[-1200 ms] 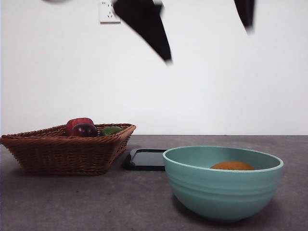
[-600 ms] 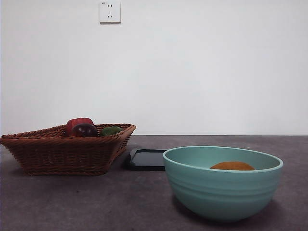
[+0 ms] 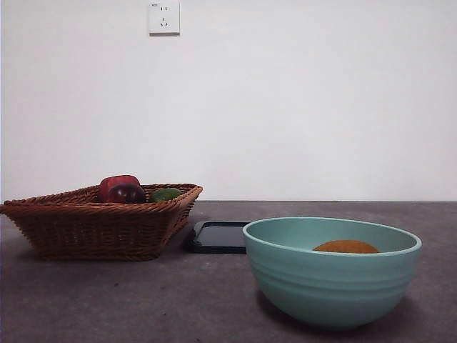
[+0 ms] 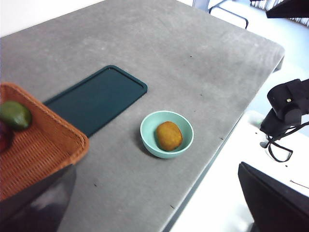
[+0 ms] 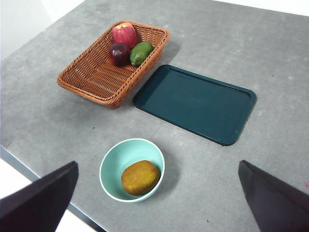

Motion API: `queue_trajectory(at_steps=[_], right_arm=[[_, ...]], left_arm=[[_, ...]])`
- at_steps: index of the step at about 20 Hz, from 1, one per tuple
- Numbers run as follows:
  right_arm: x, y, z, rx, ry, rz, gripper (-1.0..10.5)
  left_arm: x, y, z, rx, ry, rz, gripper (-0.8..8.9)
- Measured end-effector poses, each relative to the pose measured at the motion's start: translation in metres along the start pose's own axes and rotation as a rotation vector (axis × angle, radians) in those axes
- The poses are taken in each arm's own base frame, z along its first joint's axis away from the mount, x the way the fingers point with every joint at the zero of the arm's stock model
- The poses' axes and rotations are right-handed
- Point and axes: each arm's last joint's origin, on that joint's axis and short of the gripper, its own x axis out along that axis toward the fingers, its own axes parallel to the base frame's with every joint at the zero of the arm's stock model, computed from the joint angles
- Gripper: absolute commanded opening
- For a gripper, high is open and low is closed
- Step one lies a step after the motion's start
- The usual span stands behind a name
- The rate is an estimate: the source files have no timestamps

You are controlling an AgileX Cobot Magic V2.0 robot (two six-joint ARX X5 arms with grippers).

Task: Pick up the wifruite, put it on the bowl, pick up the plate, put it on desk

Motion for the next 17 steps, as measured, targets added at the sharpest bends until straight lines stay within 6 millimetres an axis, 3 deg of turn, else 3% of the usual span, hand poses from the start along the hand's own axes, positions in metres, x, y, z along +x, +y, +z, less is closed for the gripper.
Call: queue_trajectory(at_steps=[4, 7, 17], right_arm=[[0.000, 0.000, 0.000, 0.000, 0.000, 0.000, 6.8], [0.000, 0.000, 0.000, 0.000, 0.000, 0.000, 6.8], [0.003, 0.000, 0.001, 0.042, 0.019, 0.000, 6.8]], left_arm=[[0.022, 0.002, -0.027, -0.050, 0.079, 0.014, 6.57], [0.031, 0.003, -0.035, -0.080, 0.038, 0.007, 6.57], [0.029, 0.008, -0.051, -0.107, -0.034, 0.097, 6.57]])
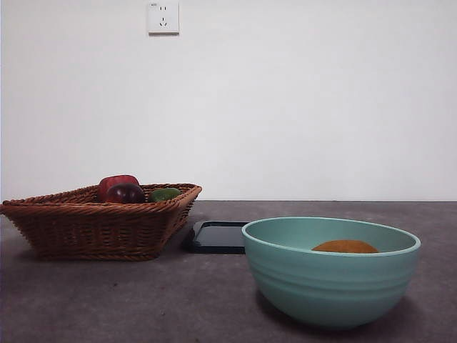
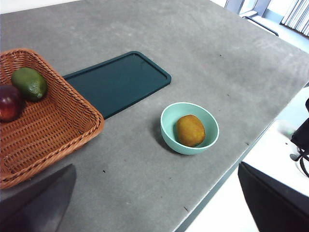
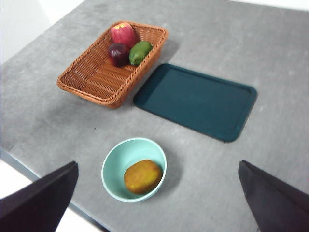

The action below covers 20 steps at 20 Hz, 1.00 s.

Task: Pick up the wifruite, put it on the bowl, pick up the plate, put it on desk

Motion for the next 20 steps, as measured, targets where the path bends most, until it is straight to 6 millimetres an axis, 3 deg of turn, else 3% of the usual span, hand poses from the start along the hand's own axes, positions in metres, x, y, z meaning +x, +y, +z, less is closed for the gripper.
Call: queue_trajectory(at_steps=[2, 10, 15, 20], right_arm=[[0.012, 0.002, 0.005, 0.015, 0.062, 0.008, 6.8], [0.109, 0.005, 0.024, 0.007, 0.440, -0.150, 6.8], [0.162, 0.004, 0.022, -0.049, 0.639, -0.183, 6.8], [0.197, 0.002, 0.015, -0.077, 0.772, -0.201, 6.8]], left_arm=[[0.000, 0.000, 0.000, 0.000, 0.000, 0.000, 6.57], [0.000, 0.000, 0.000, -0.001, -0.007, -0.002, 6.57], [0.000, 0.000, 0.000, -0.001, -0.007, -0.002, 6.57], [0.000, 0.000, 0.000, -0.001, -0.007, -0.002, 6.57]])
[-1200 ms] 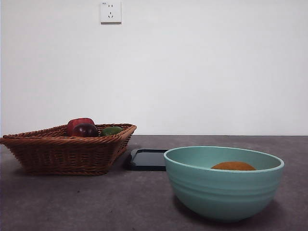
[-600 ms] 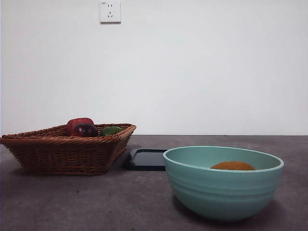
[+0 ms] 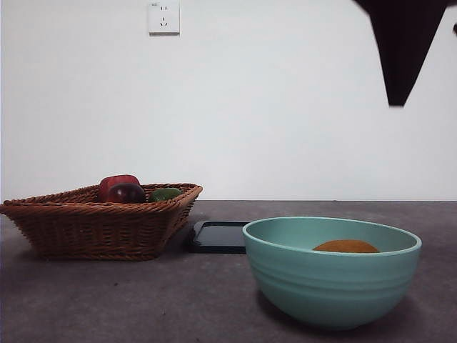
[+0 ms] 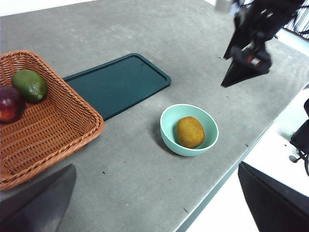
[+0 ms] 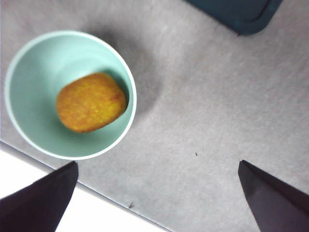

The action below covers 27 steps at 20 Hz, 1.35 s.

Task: Pick up the wifruite, put it on the bowl, pick up the plate, put it on desk

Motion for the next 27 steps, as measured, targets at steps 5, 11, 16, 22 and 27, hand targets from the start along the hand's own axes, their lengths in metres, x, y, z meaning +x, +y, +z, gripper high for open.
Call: queue_trajectory(at_steps=[5, 11, 16, 22, 27], right_arm=[[0.019, 0.002, 0.008, -0.008, 0.056, -0.001, 6.7], [0.056, -0.014, 0.005, 0.052, 0.080, 0.056, 6.7], [0.071, -0.018, 0.007, 0.080, 0.035, 0.122, 6.7], [0.092, -0.018, 0.010, 0.086, 0.122, 0.112, 6.7], [0.108, -0.018, 0.013, 0.095, 0.176, 0.106, 6.7]], left_arm=[[0.000, 0.000, 0.000, 0.000, 0.000, 0.000, 6.57], [0.000, 0.000, 0.000, 0.000, 0.000, 0.000, 6.57], [0.000, 0.000, 0.000, 0.000, 0.000, 0.000, 6.57], [0.000, 0.000, 0.000, 0.000, 0.000, 0.000, 6.57], [0.000, 0.000, 0.000, 0.000, 0.000, 0.000, 6.57]])
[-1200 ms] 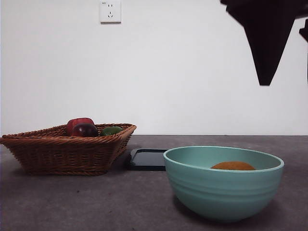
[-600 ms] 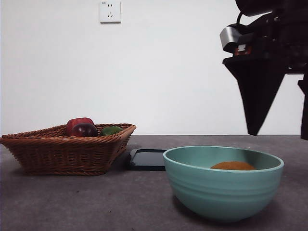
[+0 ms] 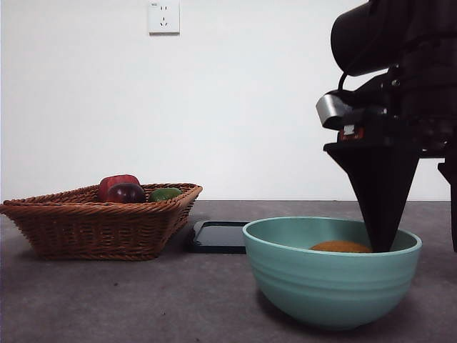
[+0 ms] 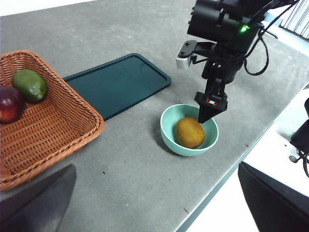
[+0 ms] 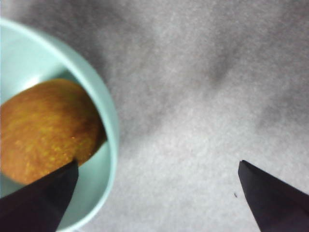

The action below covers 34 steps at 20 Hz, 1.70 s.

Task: Pick up the wifruite, put it on the bowl, pick up the plate, put it on desk

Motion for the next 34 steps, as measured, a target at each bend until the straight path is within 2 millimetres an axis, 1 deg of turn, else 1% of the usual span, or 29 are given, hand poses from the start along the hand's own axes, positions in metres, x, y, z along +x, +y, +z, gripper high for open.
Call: queue_trajectory(at_steps=[2, 3, 4, 6, 7, 10, 11, 12, 17, 19, 21, 22, 24, 27, 31, 34], right_arm=[[0.006, 0.000, 0.003, 0.002, 0.016, -0.001, 6.6], [0.010, 0.000, 0.004, 0.004, 0.026, 0.005, 6.1], [0.013, 0.000, 0.007, 0.001, 0.024, 0.007, 5.1], [0.014, 0.004, 0.010, -0.011, -0.006, 0.028, 2.6], [0.014, 0.006, 0.010, -0.017, -0.012, 0.043, 1.9], [0.014, 0.010, 0.012, -0.018, -0.030, 0.053, 0.5], [0.014, 0.010, 0.012, -0.015, -0.030, 0.053, 0.3], [0.014, 0.010, 0.012, -0.011, -0.031, 0.054, 0.1], [0.011, 0.011, 0.014, -0.009, -0.040, 0.061, 0.1], [0.000, 0.011, 0.021, -0.006, -0.070, 0.056, 0.1], [-0.016, 0.009, 0.032, 0.010, -0.119, 0.058, 0.1], [-0.023, 0.007, 0.040, 0.021, -0.139, 0.059, 0.1], [-0.029, -0.001, 0.057, 0.054, -0.129, 0.052, 0.1], [-0.028, -0.013, 0.089, 0.083, -0.093, 0.040, 0.1], [-0.032, -0.027, 0.133, 0.099, -0.101, 0.039, 0.1], [-0.026, -0.040, 0.163, 0.110, -0.080, 0.054, 0.1]], left_arm=[[0.000, 0.000, 0.000, 0.000, 0.000, 0.000, 6.57], [0.000, 0.000, 0.000, 0.000, 0.000, 0.000, 6.57], [0.000, 0.000, 0.000, 0.000, 0.000, 0.000, 6.57], [0.000, 0.000, 0.000, 0.000, 0.000, 0.000, 6.57], [0.000, 0.000, 0.000, 0.000, 0.000, 0.000, 6.57], [0.000, 0.000, 0.000, 0.000, 0.000, 0.000, 6.57], [0.000, 0.000, 0.000, 0.000, 0.000, 0.000, 6.57], [0.000, 0.000, 0.000, 0.000, 0.000, 0.000, 6.57], [0.000, 0.000, 0.000, 0.000, 0.000, 0.000, 6.57], [0.000, 0.000, 0.000, 0.000, 0.000, 0.000, 6.57], [0.000, 0.000, 0.000, 0.000, 0.000, 0.000, 6.57], [0.000, 0.000, 0.000, 0.000, 0.000, 0.000, 6.57], [0.000, 0.000, 0.000, 0.000, -0.001, 0.000, 6.57], [0.000, 0.000, 0.000, 0.000, 0.000, 0.000, 6.57], [0.000, 0.000, 0.000, 0.000, 0.000, 0.000, 6.57], [0.000, 0.000, 0.000, 0.000, 0.000, 0.000, 6.57]])
